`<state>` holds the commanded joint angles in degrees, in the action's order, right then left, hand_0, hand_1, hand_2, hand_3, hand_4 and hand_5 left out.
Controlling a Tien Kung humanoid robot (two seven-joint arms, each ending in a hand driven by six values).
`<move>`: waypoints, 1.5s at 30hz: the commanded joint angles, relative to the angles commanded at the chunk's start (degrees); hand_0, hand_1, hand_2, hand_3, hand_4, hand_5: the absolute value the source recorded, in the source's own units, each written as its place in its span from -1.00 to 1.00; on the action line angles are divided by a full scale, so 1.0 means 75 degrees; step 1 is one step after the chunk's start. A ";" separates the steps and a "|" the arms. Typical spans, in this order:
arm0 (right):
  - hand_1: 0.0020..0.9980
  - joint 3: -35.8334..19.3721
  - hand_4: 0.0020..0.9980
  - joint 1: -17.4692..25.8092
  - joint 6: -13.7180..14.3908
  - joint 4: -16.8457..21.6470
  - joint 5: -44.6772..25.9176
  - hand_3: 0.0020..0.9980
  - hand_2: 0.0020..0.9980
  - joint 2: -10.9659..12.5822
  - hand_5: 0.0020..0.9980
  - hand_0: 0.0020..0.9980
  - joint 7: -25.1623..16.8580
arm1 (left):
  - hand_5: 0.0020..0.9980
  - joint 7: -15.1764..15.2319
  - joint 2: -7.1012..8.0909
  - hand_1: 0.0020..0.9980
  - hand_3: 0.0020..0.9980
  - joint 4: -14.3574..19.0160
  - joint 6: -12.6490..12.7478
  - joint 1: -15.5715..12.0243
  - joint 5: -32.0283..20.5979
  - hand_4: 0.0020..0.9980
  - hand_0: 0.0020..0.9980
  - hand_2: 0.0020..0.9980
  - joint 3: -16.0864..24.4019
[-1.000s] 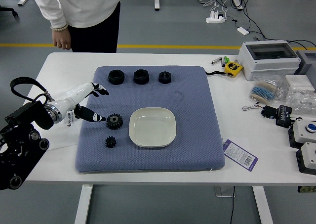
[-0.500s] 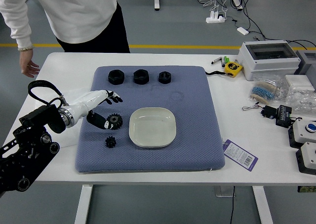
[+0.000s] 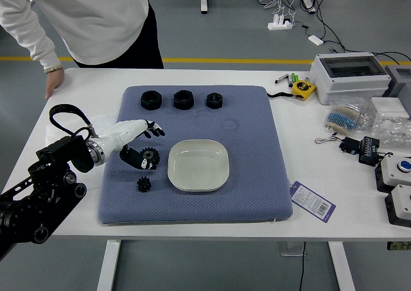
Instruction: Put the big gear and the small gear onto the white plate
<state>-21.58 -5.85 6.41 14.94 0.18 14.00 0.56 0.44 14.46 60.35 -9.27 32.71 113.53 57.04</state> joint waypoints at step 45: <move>0.37 -0.0130 0.91 0.0073 0.0029 0.0016 0.0162 0.37 0.55 -0.0013 0.55 0.37 0.0062 | -1.00 0.0094 -0.0100 -0.31 0.03 -0.0616 0.0161 0.0163 -0.0021 0.72 -0.32 -0.15 -0.0348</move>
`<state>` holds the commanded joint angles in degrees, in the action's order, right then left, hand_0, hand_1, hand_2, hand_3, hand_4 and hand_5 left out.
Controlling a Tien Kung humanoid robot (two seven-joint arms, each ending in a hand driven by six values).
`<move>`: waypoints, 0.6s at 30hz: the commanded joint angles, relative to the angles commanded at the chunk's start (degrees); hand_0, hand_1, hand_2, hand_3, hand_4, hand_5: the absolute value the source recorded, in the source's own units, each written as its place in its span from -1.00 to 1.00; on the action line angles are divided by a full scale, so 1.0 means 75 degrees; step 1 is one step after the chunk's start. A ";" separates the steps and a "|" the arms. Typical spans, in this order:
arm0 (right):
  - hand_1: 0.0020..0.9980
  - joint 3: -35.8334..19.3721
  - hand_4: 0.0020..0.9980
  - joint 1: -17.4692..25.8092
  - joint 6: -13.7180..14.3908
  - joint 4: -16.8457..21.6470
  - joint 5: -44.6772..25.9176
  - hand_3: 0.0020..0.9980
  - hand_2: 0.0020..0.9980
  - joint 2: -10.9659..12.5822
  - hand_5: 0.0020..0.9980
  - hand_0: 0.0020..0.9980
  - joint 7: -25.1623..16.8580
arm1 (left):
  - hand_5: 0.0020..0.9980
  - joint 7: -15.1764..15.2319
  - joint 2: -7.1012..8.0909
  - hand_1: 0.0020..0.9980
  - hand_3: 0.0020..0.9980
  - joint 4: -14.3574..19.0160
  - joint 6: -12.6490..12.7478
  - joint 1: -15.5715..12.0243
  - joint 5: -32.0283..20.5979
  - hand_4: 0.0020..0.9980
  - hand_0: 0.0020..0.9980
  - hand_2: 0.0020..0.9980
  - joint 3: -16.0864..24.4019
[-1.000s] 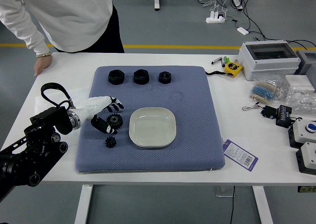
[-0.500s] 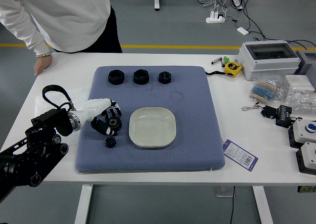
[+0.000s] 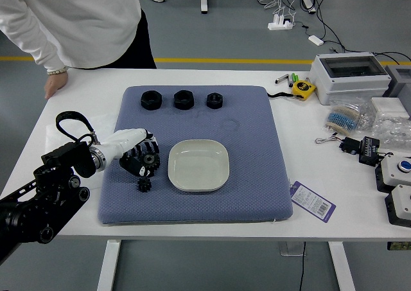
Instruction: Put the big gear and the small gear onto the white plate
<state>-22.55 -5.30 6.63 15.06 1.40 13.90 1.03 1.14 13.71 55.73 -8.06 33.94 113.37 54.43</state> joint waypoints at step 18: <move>0.37 -0.0014 0.91 -0.0024 -0.0001 -0.0007 0.0024 0.37 0.55 0.0004 0.54 0.37 0.0008 | -1.00 0.0019 0.0106 -0.36 0.03 0.0740 0.0078 0.0022 -0.0202 0.75 -0.35 -0.18 0.0352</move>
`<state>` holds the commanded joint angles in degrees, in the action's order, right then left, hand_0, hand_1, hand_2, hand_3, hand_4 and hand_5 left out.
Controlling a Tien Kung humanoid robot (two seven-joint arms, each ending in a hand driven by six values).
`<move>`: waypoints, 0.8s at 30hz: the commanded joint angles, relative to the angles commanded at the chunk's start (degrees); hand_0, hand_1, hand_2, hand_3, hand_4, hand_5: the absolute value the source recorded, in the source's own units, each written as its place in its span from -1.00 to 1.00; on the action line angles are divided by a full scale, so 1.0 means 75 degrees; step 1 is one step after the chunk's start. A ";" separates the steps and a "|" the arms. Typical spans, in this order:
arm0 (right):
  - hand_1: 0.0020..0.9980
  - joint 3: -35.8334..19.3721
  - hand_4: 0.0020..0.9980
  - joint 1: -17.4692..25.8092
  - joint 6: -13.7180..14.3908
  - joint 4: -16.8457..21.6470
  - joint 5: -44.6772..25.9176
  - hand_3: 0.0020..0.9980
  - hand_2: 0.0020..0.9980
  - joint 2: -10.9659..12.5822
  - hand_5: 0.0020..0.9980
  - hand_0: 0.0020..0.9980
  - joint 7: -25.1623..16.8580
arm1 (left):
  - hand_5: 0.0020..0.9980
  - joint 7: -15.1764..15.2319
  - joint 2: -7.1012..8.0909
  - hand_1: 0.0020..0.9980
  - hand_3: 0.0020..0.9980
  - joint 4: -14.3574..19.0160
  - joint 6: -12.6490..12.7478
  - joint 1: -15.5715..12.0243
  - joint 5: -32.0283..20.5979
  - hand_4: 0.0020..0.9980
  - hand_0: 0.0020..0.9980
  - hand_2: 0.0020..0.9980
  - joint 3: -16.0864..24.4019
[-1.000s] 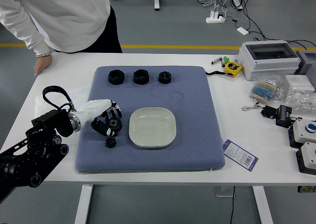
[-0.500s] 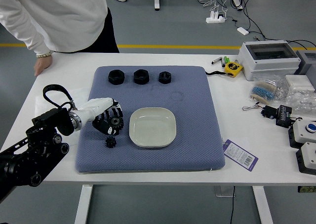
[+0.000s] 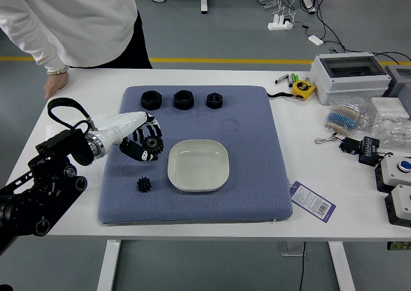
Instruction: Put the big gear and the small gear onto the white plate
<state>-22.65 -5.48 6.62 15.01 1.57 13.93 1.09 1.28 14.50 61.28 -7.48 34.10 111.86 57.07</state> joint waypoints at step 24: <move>0.37 0.0018 0.91 -0.0037 0.0019 -0.0008 -0.0026 0.37 0.55 0.0007 0.54 0.37 -0.0023 | -1.00 -0.0131 -0.0360 -0.38 0.02 0.1225 0.0046 -0.0047 -0.0252 0.71 -0.37 -0.19 -0.1081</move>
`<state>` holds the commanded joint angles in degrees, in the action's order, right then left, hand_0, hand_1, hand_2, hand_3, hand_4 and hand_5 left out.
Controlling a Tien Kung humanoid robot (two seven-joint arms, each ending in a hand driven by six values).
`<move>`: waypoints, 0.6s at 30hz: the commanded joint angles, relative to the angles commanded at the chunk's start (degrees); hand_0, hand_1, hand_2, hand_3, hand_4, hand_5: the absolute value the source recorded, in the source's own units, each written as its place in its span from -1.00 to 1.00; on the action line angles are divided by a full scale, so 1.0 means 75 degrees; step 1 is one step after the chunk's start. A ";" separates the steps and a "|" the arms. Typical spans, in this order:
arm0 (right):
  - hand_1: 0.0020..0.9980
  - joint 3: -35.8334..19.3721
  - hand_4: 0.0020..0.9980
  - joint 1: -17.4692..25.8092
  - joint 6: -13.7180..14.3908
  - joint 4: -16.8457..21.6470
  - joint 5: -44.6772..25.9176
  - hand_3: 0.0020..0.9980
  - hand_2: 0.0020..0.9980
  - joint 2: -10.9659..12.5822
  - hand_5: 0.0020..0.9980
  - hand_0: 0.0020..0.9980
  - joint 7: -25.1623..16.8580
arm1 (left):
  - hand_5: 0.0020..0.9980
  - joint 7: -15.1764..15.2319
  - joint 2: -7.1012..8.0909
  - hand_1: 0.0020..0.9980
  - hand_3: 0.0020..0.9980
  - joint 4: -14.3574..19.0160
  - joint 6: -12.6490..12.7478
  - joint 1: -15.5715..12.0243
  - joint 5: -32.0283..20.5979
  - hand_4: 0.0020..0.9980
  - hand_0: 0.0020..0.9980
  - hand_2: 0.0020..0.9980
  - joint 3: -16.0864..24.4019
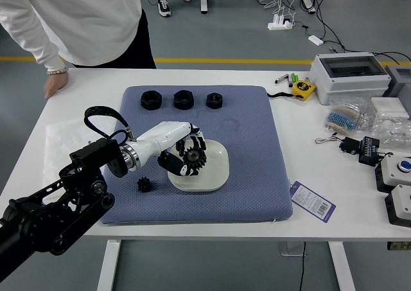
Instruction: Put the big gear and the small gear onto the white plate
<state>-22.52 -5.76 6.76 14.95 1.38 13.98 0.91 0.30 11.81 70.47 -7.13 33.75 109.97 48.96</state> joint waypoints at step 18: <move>0.36 0.0002 0.91 -0.0008 0.0019 -0.0012 -0.0012 0.37 0.55 0.0005 0.54 0.37 -0.0022 | -0.81 -0.0085 -0.0017 -0.06 0.13 -0.0127 -0.0612 0.0058 0.0146 1.00 -0.09 0.06 -0.0224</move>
<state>-22.51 -5.82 6.91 14.86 1.29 14.02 0.75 -0.33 11.68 69.52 -11.72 34.18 111.06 47.28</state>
